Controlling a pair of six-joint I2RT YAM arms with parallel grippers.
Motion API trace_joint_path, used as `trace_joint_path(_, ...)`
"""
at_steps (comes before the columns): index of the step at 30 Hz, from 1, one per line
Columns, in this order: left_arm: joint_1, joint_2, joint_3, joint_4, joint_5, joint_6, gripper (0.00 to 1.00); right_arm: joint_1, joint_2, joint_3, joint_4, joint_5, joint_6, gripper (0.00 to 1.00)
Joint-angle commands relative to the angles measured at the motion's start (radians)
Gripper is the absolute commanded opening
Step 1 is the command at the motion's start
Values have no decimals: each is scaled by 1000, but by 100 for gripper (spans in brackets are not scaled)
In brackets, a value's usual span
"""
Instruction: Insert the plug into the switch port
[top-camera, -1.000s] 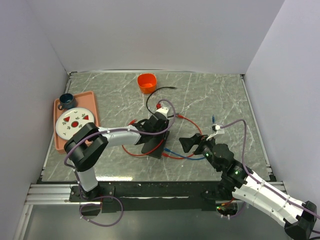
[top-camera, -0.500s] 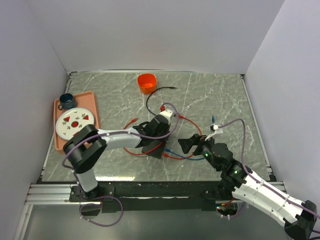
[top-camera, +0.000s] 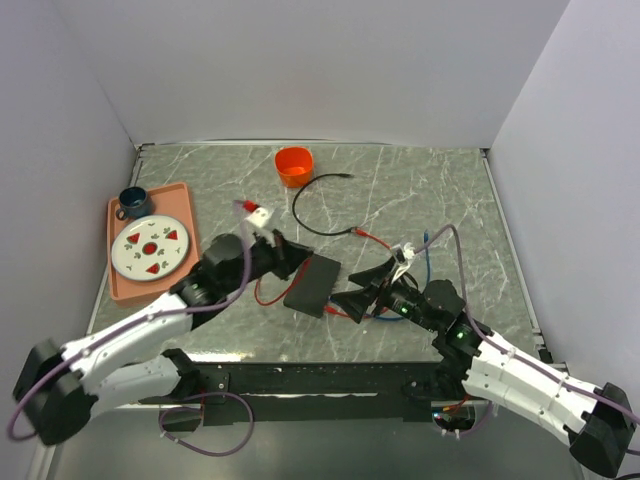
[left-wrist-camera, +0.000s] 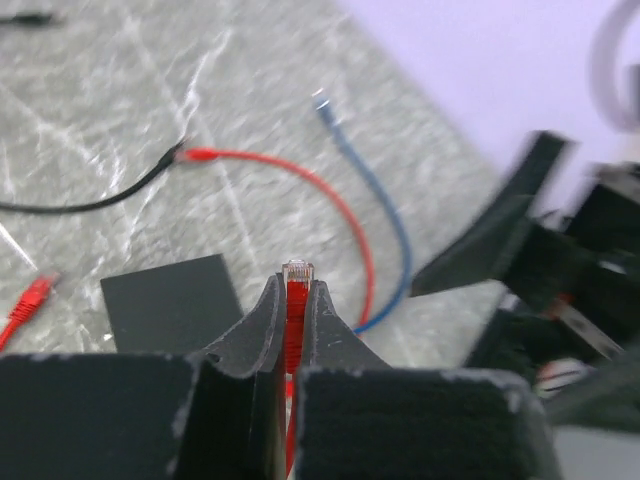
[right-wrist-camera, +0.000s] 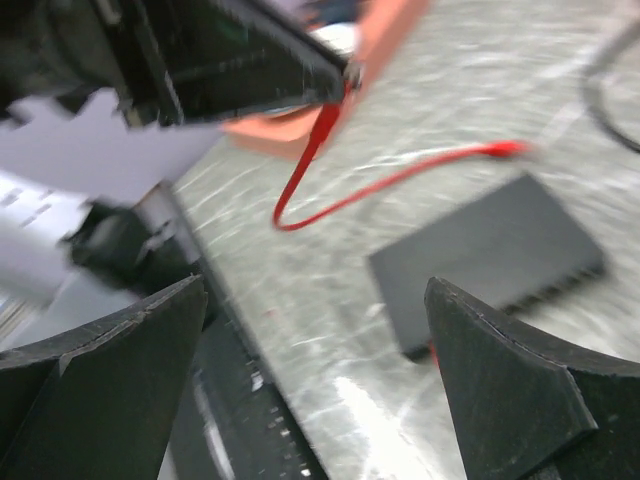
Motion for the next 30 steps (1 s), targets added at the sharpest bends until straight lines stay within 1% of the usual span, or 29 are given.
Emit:
trace_joint_path(1,55,-165,-115,185,265,-72,1,0,25,74,209,-218,-24,95)
trace_joint_path(2,62,-191,-149,209,319,-89,1,1,28,79,223,-241,-20,94)
trace_joint_path(3,62,-238,-163,227,340,-96,1,8,27,88,261,-258,-13,94)
trace_joint_path(6,63,-311,-203,279,393,-133,1,24,30,94,316,-274,17,94)
trace_joint_path(9,63,-363,-237,322,402,-167,1,49,80,126,358,-249,36,91)
trace_joint_path(12,65,-391,-254,348,405,-192,1,95,174,155,399,-228,37,84)
trace_joint_path(14,63,-397,-252,358,422,-202,1,113,238,155,482,-229,49,77)
trace_joint_path(16,63,-405,-254,378,437,-218,1,120,286,151,534,-237,73,75)
trace_joint_path(17,63,-409,-255,387,439,-222,1,120,295,152,563,-240,79,71)
trace_joint_path(24,63,-448,-254,396,436,-245,1,130,329,163,625,-251,85,63)
trace_joint_path(30,63,-455,-255,402,431,-256,1,149,335,163,668,-240,102,57)
